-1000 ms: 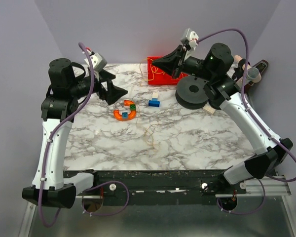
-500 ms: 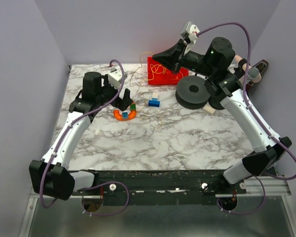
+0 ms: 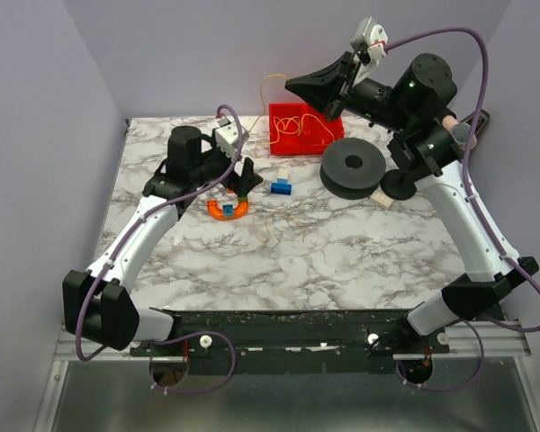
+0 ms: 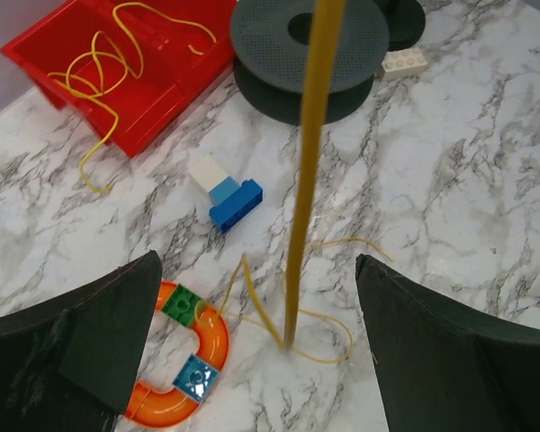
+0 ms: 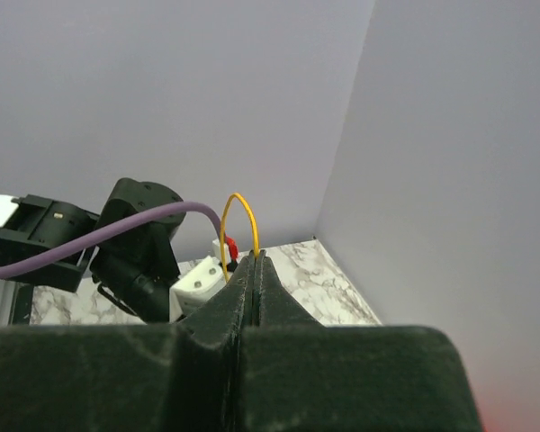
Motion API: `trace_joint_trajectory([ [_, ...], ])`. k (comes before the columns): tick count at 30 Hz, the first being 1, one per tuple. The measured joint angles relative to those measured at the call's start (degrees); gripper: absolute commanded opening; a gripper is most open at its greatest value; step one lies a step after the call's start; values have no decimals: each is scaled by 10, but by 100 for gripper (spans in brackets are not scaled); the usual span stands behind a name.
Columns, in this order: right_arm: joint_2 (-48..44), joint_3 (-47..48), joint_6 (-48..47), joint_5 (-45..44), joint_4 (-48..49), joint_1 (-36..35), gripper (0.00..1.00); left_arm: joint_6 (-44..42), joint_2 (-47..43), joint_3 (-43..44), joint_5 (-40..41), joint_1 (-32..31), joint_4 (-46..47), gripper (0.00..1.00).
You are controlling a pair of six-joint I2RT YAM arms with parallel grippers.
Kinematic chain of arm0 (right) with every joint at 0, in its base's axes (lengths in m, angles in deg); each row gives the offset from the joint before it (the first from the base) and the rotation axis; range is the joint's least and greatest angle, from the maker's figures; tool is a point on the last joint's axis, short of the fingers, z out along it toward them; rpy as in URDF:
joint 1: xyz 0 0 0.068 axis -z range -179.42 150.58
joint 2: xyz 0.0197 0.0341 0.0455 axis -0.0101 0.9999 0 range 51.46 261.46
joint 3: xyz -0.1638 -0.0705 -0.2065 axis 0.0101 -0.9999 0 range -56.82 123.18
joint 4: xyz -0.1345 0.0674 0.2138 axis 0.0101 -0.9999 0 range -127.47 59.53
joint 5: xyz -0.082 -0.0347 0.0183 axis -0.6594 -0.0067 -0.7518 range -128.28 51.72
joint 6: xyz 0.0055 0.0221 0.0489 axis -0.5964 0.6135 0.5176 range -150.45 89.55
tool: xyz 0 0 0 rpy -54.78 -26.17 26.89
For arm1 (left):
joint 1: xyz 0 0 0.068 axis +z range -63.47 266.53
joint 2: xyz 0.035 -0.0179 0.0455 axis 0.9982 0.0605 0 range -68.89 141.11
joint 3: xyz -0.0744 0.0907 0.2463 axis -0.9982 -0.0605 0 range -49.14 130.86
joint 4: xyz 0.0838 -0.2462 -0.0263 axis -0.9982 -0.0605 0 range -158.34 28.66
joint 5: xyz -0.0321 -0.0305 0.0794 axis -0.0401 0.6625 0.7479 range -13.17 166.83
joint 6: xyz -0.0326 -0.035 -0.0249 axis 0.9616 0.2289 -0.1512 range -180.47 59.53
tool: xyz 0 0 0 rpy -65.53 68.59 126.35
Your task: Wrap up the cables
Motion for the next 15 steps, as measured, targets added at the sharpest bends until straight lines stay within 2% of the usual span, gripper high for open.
trace_joint_trajectory([
  [2, 0, 7, 1, 0, -2, 0, 1, 0, 13, 10, -4, -19, 11, 86],
  [4, 0, 13, 3, 0, -2, 0, 1, 0, 27, 12, -5, -32, 23, 69],
  [5, 0, 15, 4, 0, -2, 0, 1, -1, 34, 12, -6, -37, 26, 57],
  [6, 0, 18, 4, 0, -3, 0, 1, -2, 44, 12, -6, -42, 28, 38],
  [7, 0, 21, 4, 0, -3, 0, 1, -3, 52, 12, -6, -44, 31, 10],
  [8, -1, 23, 4, -1, -3, 0, 1, -3, 61, 12, -3, -45, 33, 0],
  [15, -38, 19, -17, -52, -35, 5, 1, -5, 82, 48, 63, -16, 0, 0],
])
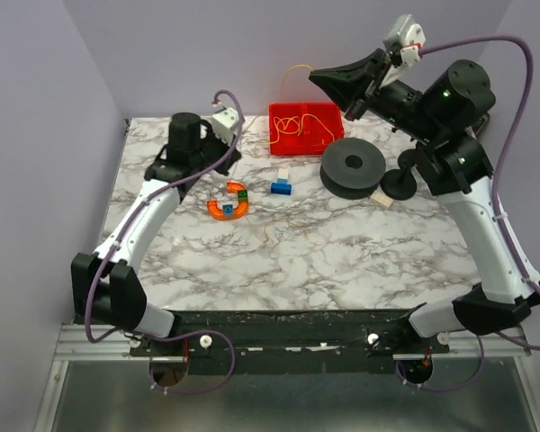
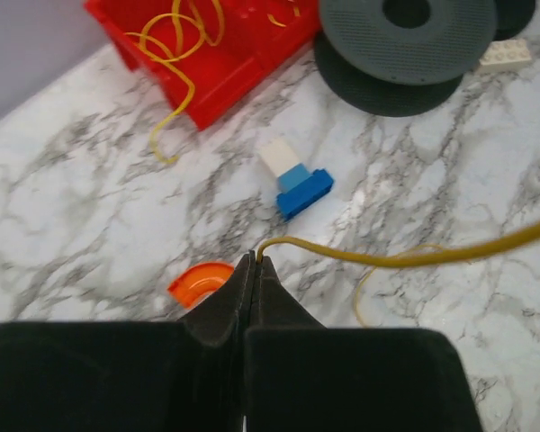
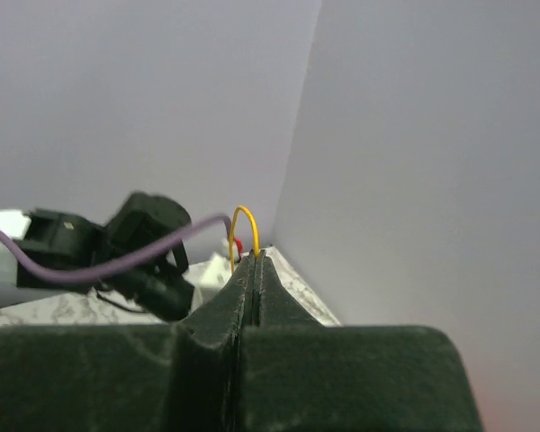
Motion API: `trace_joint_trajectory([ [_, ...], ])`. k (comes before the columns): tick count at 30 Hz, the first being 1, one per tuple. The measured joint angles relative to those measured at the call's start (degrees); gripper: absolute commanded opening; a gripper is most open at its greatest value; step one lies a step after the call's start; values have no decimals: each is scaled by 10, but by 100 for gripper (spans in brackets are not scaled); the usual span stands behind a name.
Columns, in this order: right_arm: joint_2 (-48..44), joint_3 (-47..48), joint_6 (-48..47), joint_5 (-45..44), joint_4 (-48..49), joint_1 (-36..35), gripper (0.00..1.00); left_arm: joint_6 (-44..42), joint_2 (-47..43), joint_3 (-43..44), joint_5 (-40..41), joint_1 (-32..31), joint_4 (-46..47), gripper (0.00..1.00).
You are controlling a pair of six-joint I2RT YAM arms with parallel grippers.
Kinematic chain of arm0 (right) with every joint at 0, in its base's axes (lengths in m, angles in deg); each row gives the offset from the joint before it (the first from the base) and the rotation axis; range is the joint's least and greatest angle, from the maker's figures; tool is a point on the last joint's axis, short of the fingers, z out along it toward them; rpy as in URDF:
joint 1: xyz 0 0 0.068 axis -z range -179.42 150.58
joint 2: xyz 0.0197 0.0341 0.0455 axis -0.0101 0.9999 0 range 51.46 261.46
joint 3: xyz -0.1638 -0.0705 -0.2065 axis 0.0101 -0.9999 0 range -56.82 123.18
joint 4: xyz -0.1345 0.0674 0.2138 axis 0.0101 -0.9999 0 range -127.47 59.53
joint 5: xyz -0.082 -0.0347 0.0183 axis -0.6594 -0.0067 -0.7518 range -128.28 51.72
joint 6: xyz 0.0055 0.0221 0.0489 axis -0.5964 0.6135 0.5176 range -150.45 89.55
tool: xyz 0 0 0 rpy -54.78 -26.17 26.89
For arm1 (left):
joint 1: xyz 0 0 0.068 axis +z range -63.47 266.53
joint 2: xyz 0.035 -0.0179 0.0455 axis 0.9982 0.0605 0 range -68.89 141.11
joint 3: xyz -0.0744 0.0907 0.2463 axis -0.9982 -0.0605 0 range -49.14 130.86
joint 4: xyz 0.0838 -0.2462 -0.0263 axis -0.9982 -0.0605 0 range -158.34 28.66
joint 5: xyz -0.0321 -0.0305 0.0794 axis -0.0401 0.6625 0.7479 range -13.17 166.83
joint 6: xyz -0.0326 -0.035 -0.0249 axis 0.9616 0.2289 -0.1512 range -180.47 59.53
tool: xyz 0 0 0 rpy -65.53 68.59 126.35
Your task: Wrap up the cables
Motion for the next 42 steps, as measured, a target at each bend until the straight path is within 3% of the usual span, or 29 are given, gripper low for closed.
trace_joint_trajectory([
  [5, -75, -43, -51, -43, -16, 6, 1, -52, -45, 166, 65, 73, -141, 0],
  [11, -111, -101, -83, -17, -18, 7, 1, -170, -149, 358, 212, 74, -269, 0],
  [17, -59, -142, -55, 51, -13, -7, 1, -289, -210, 405, 398, 73, -301, 0],
  [22, -16, -202, -39, 67, -11, -22, 1, -363, -221, 268, 477, 76, -303, 3],
  [28, -6, -304, -28, 65, -3, -24, 1, -395, -174, -5, 450, 90, -325, 51],
  [32, 5, -366, -26, 62, -5, -24, 1, -396, -131, -120, 422, 92, -333, 72],
  [36, 40, -377, -26, 63, -14, -24, 1, -417, -144, -179, 377, 93, -342, 76],
  [40, 68, -377, -28, 64, -32, -24, 1, -441, -172, -151, 297, 100, -377, 76],
  [42, 80, -375, -29, 67, -42, -24, 1, -438, -175, -116, 252, 101, -386, 66],
])
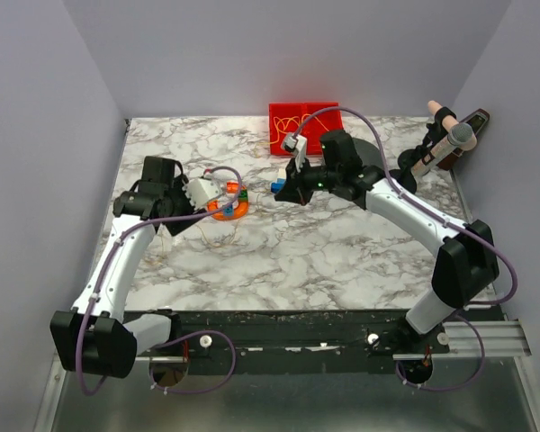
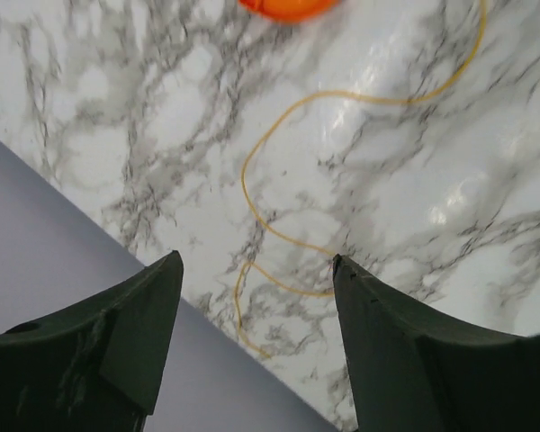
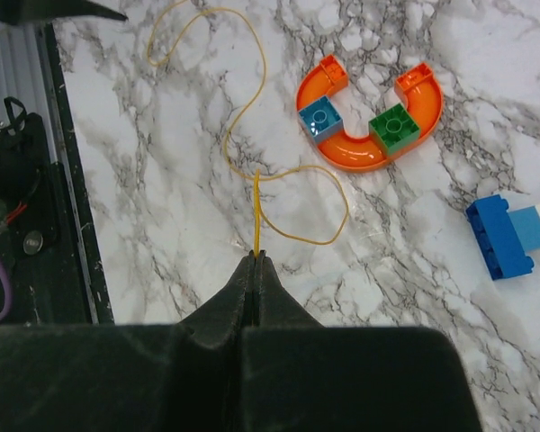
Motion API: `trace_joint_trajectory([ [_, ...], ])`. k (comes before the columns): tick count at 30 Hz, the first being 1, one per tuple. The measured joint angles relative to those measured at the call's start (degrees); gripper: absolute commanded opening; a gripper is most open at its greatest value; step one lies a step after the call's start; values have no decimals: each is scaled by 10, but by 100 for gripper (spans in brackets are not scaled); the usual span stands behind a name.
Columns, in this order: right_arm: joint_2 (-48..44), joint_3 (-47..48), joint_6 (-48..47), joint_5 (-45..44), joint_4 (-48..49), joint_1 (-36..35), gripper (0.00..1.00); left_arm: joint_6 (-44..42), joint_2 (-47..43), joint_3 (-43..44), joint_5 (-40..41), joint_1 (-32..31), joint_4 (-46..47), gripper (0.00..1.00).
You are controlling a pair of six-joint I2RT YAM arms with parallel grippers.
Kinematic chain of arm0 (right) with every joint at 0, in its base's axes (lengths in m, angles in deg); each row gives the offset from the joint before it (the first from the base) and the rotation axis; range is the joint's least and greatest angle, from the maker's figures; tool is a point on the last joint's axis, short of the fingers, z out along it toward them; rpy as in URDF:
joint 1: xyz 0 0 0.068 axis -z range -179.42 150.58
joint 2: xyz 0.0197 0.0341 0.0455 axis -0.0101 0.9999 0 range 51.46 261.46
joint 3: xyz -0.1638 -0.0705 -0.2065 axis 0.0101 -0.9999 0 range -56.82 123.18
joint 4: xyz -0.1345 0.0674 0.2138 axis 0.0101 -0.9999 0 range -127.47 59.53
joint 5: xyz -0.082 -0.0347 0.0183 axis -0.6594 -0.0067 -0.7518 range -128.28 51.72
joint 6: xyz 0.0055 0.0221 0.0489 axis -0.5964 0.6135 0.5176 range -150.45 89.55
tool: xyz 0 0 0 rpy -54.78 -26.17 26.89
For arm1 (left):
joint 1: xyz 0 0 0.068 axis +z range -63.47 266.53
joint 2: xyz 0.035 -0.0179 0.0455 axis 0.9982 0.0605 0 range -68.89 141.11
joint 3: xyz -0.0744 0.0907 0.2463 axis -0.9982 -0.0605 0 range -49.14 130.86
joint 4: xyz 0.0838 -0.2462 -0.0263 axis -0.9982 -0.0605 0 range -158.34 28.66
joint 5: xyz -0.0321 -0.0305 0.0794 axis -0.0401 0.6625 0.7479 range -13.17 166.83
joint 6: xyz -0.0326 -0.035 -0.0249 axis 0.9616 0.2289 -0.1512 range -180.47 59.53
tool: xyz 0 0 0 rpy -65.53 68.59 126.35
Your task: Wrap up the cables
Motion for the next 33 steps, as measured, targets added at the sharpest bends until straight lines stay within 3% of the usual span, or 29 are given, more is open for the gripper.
trace_joint_trajectory([
  [1, 6, 2, 0, 2, -5, 0, 1, 9, 2, 19, -25, 0, -2, 55],
  [2, 12, 3, 0, 4, -9, 0, 1, 21, 4, 40, -53, 0, -1, 53],
  [5, 21, 3, 0, 10, -25, 0, 1, 117, 8, 86, -163, -9, 59, 61],
  [9, 23, 5, 0, 19, -42, 0, 1, 210, 30, 97, -271, -45, 158, 64],
  [13, 23, 12, -8, 34, -63, 0, 1, 231, 89, 97, -302, -140, 203, 66],
  [16, 23, 12, -15, 49, -71, 0, 1, 233, 120, 97, -343, -174, 207, 66],
  [28, 21, 12, -30, 81, -83, 0, 1, 245, 127, 73, -384, -173, 243, 48],
  [31, 19, 12, -30, 83, -83, 0, 1, 248, 131, 73, -386, -173, 245, 31],
  [33, 17, 12, -31, 84, -83, 0, 1, 252, 134, 73, -389, -174, 246, 29],
])
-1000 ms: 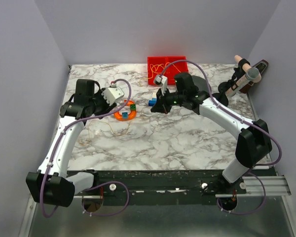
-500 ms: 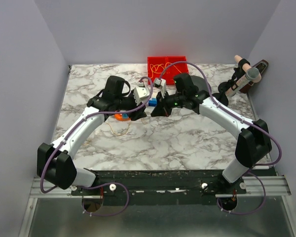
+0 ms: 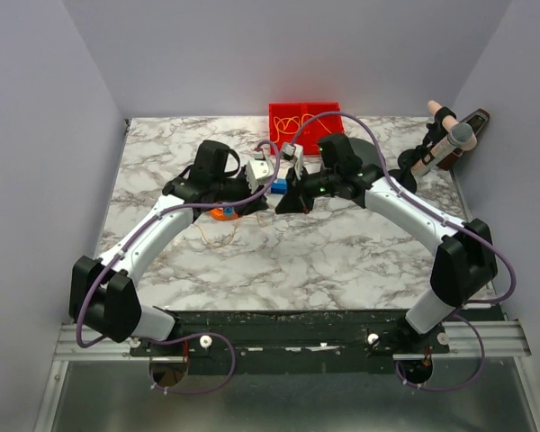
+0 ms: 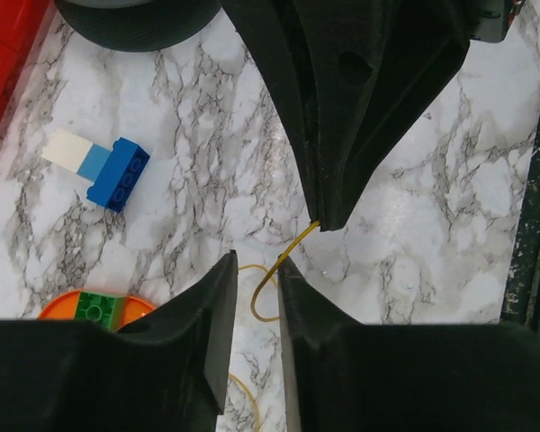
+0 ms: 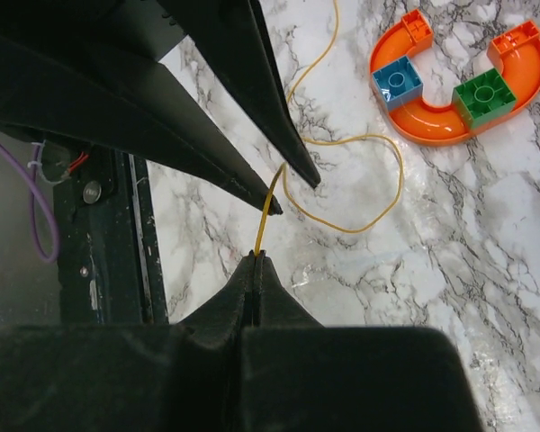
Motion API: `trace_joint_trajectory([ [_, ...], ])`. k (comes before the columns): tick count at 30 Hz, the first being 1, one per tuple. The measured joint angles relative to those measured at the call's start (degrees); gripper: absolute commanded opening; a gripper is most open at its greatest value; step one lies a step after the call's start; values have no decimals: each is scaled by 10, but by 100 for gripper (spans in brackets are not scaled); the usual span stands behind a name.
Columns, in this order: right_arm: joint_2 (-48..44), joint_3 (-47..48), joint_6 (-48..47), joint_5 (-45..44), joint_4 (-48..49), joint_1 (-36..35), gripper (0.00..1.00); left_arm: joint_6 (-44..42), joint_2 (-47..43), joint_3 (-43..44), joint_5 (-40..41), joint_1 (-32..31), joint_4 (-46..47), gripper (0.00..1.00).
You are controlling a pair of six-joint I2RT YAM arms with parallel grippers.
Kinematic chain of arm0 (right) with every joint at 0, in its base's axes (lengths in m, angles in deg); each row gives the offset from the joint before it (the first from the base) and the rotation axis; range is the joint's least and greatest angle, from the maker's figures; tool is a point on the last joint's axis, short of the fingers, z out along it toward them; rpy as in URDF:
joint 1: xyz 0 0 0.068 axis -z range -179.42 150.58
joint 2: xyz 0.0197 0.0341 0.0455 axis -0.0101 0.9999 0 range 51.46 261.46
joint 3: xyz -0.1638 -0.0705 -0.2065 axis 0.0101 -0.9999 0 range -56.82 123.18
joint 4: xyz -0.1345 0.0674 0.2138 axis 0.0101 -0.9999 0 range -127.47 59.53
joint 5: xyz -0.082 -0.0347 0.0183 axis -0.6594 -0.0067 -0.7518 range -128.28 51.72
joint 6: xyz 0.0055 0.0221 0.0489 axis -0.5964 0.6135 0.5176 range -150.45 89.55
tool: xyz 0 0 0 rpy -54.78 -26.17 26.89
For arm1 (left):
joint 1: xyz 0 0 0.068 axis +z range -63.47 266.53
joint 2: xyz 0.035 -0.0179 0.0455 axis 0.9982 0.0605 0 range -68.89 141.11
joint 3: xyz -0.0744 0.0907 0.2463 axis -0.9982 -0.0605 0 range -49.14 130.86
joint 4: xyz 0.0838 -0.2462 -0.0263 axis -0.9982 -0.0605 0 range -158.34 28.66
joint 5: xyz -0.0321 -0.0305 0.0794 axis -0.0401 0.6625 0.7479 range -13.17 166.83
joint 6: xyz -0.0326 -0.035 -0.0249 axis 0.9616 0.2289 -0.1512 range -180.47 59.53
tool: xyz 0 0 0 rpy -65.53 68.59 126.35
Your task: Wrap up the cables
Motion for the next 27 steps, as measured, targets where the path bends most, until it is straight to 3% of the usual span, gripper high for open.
trace_joint_trajectory([
  [2, -2, 0, 0, 0, 0, 0, 1, 5, 3, 0, -2, -2, 4, 14],
  [3, -4, 0, 0, 1, 0, 0, 1, 7, 4, 0, -4, -3, 4, 1],
  [5, -8, 0, 0, 1, 0, 0, 6, 9, 8, 0, -10, -4, 2, 0],
  [7, -12, 0, 1, 0, 1, 0, 57, 17, 10, 0, -12, -6, 2, 0],
  [8, -14, 1, 6, -6, 0, 1, 89, 24, 10, 0, -11, -6, 5, 0],
  [9, -15, 2, 11, -17, 0, 3, 100, 32, 10, 0, -7, -6, 10, 0],
  [12, -16, 13, 29, -77, 1, 19, 100, 54, 10, 0, 19, -6, 23, 0],
  [17, -3, 63, 61, -240, -21, 104, 100, 73, -2, -3, 81, -2, 29, 0],
  [23, 163, 269, 40, -416, -115, 133, 100, 76, -29, -11, 130, 9, 27, 0],
  [27, 246, 319, 35, -444, -169, 144, 100, 76, -38, -11, 144, 11, 26, 0],
])
